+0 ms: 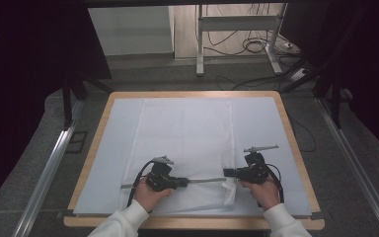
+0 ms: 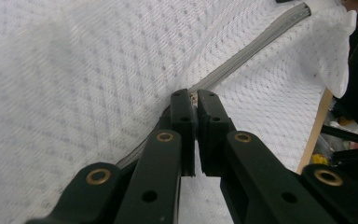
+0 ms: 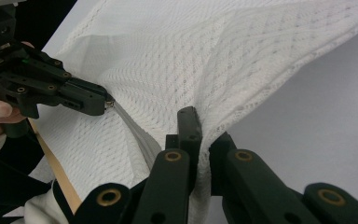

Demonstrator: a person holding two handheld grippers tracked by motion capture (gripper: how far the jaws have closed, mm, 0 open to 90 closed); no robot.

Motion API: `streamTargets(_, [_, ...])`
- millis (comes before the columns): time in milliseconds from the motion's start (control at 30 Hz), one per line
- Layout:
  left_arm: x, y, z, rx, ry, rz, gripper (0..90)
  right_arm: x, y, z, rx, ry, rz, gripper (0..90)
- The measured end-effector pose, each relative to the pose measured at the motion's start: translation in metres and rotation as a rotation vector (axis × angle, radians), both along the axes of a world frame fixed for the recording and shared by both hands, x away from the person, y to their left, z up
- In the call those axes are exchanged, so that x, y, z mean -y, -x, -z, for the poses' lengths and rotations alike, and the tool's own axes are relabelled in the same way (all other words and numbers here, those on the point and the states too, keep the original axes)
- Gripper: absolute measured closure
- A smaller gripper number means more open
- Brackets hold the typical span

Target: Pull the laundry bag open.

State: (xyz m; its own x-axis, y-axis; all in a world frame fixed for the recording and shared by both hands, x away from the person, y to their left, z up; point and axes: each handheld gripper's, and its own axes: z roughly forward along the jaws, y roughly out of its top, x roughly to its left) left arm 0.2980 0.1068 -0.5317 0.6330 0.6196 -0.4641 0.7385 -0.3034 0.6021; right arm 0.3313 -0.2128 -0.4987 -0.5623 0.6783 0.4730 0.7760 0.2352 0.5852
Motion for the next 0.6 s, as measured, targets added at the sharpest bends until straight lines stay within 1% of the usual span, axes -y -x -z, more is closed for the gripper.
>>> streamTargets(100, [-0.003, 0.0, 0.0, -0.003, 0.004, -0.003, 87.5, 0.0, 0.0, 0.0, 0.002, -0.006, 0.002, 88.2])
streamTargets(167, [-0.004, 0.001, -0.001, 0.004, -0.005, -0.006, 87.5, 0.0, 0.0, -0.001, 0.004, -0.001, 0.002, 88.2])
streamTargets(200, [-0.005, 0.002, -0.001, 0.002, 0.004, -0.01, 87.5, 0.001, 0.0, -0.001, 0.002, -0.004, 0.002, 88.2])
streamTargets(400, [-0.012, 0.002, 0.001, -0.003, -0.002, -0.019, 87.5, 0.001, 0.0, 0.0, 0.002, -0.001, 0.0, 88.1])
streamTargets(600, [-0.015, 0.003, 0.001, 0.0, -0.014, -0.023, 87.4, 0.001, 0.0, 0.0, 0.003, 0.002, 0.001, 88.2])
